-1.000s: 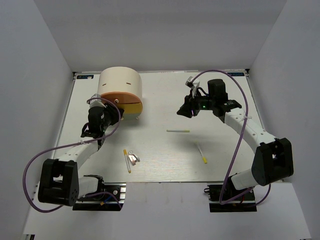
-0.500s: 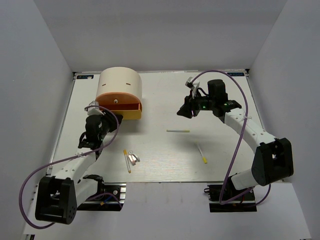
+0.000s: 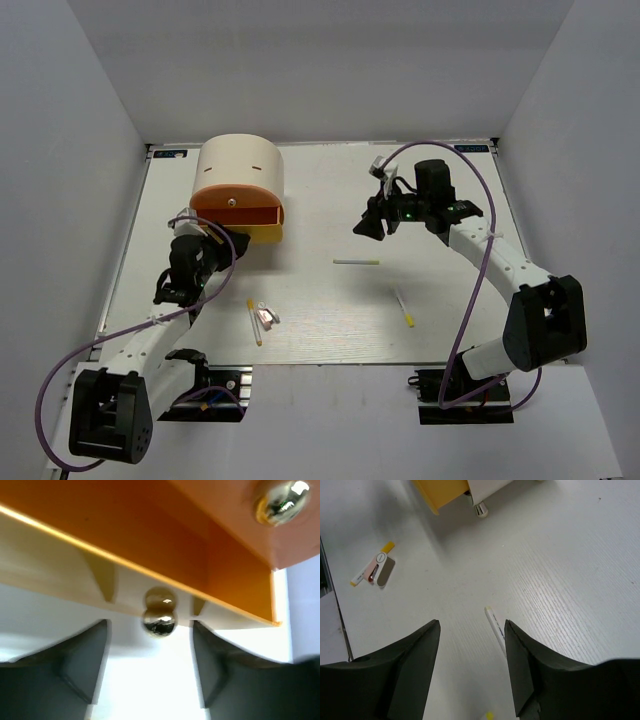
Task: Sort the stationery into containers
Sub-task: Open the drawer in the storage box, then pick up the pen from the center of the board.
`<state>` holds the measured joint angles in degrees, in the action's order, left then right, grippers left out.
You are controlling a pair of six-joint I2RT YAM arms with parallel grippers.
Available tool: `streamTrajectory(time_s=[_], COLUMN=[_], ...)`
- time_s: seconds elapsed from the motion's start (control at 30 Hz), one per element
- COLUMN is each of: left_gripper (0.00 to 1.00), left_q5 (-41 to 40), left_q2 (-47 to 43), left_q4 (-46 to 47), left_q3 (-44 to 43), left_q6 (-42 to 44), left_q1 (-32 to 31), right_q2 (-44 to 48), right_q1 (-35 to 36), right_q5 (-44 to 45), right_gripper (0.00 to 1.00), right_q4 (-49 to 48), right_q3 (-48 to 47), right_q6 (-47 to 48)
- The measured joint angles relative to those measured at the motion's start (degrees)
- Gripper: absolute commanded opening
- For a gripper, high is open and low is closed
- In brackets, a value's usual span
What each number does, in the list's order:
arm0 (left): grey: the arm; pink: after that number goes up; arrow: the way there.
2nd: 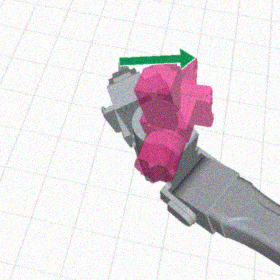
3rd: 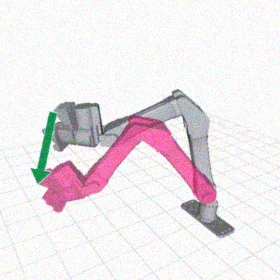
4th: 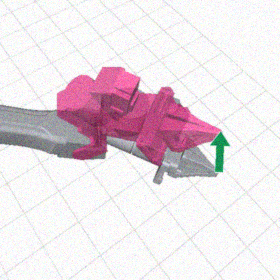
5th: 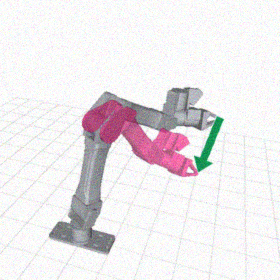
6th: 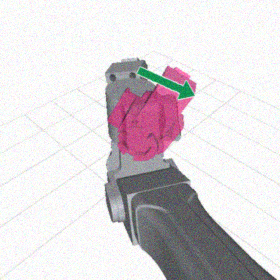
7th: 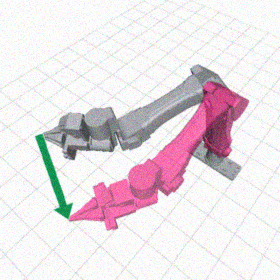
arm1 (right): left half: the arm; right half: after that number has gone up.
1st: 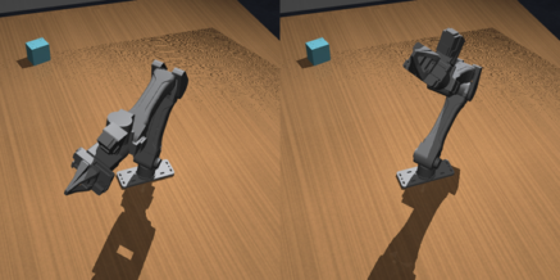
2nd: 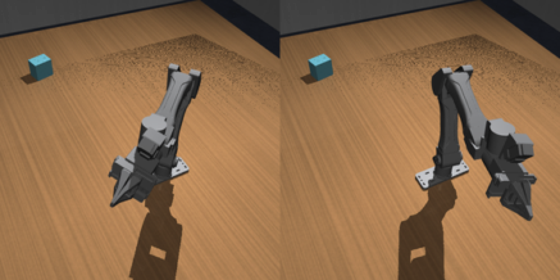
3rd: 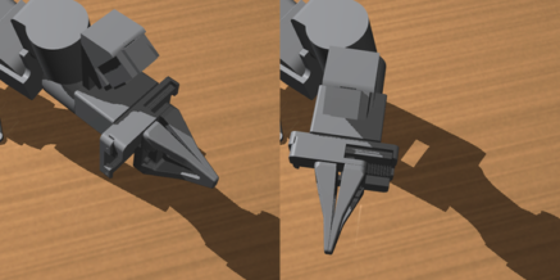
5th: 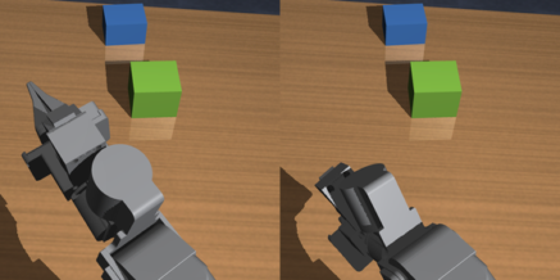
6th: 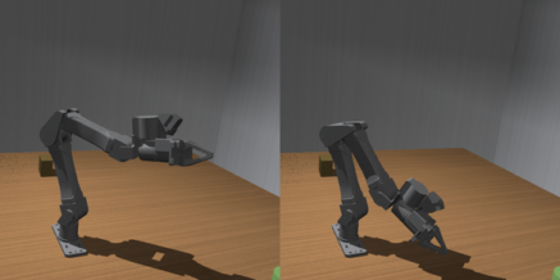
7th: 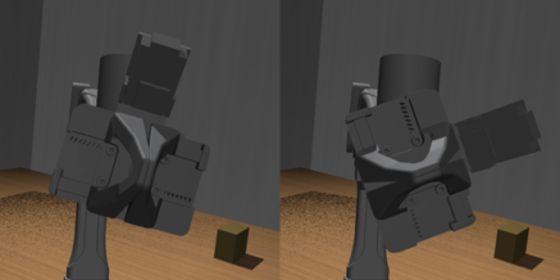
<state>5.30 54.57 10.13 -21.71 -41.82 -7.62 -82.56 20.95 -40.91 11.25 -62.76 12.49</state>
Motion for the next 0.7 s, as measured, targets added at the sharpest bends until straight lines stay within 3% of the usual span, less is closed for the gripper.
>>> streamTrajectory(time_s=[0.1, 0.3, 0.43, 0.7], left_gripper=[0.89, 0.92, 0.93, 0.97], left_q5=[-0.33, -0.39, -0.66, -1.03], left_q2=[-0.02, -1.81, -6.16, -17.66], left_q4=[-2.16, -8.35, -14.71, -30.99], left_q3=[-0.02, -0.87, -2.69, -7.19], left_q6=[-0.31, 0.59, 1.03, 2.08], left_q1=[0.0, 0.0, 0.0, 0.0], right_q2=[-0.39, -2.14, -4.28, -12.0], right_q1=[0.02, 0.2, 0.39, 0.9], right_q5=[0.04, 0.57, 1.95, 3.39], right_gripper=[0.61, 0.49, 0.34, 0.45], right_q4=[1.79, 5.79, 8.61, 13.05], right_q3=[0.0, 1.4, 3.17, 2.51], right_q6=[2.6, 13.99, 23.58, 39.19])
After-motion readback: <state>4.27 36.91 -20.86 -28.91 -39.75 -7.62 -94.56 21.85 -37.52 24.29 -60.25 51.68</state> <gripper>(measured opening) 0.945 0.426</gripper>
